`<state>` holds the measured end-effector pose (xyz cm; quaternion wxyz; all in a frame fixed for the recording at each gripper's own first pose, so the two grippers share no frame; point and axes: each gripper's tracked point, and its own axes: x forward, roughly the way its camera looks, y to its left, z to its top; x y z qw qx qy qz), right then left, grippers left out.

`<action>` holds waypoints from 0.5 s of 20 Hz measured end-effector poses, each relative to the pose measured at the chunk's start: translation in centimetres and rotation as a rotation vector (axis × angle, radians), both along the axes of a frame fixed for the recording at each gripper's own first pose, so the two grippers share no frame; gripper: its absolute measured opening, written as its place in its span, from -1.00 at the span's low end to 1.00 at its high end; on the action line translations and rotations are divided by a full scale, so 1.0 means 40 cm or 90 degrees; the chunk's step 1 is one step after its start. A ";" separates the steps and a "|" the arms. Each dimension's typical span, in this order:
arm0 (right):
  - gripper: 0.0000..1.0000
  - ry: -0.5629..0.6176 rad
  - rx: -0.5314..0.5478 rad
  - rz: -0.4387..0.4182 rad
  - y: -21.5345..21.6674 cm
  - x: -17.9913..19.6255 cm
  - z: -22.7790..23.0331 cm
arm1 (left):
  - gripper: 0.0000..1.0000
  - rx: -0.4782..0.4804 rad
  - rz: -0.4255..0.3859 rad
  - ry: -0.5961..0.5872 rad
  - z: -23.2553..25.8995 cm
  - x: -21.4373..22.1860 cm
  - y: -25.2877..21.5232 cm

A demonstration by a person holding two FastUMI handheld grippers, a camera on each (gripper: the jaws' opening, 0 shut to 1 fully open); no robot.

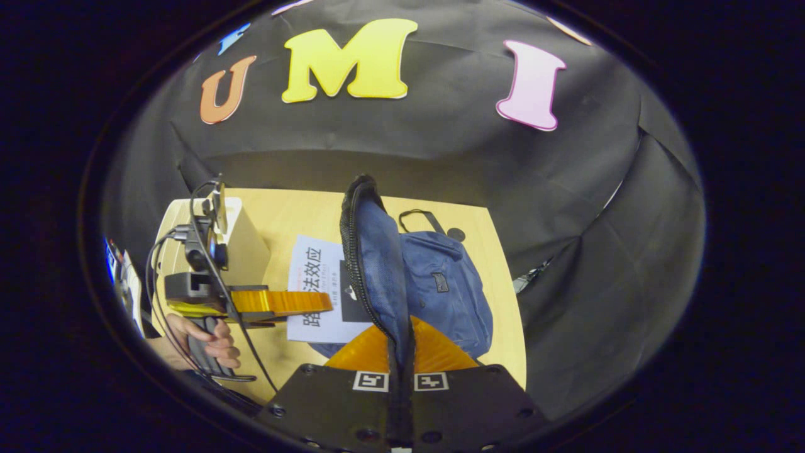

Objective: Open the schoolbag, grab two books from the bookshelf and put them into the schoolbag.

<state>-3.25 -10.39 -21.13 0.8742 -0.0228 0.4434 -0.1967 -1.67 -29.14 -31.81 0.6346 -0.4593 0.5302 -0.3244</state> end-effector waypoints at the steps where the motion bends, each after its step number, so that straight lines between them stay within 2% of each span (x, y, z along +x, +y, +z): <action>1: -1.00 0.001 -0.002 0.003 0.002 0.003 0.000 | -0.25 -0.009 0.001 0.005 -0.006 0.001 -0.009; 2: -0.95 0.003 -0.003 0.004 0.004 0.006 0.001 | -0.25 -0.017 -0.002 0.005 -0.013 0.003 -0.016; 5: -1.00 0.006 -0.007 0.008 0.009 0.010 0.002 | -0.25 -0.044 -0.004 0.016 -0.034 0.014 -0.040; 9: -0.95 0.011 -0.012 0.011 0.012 0.014 0.002 | -0.24 -0.067 -0.011 0.023 -0.056 0.013 -0.098; 10: -1.00 0.013 -0.014 0.011 0.012 0.014 0.003 | -0.24 -0.068 -0.018 0.023 -0.061 0.010 -0.108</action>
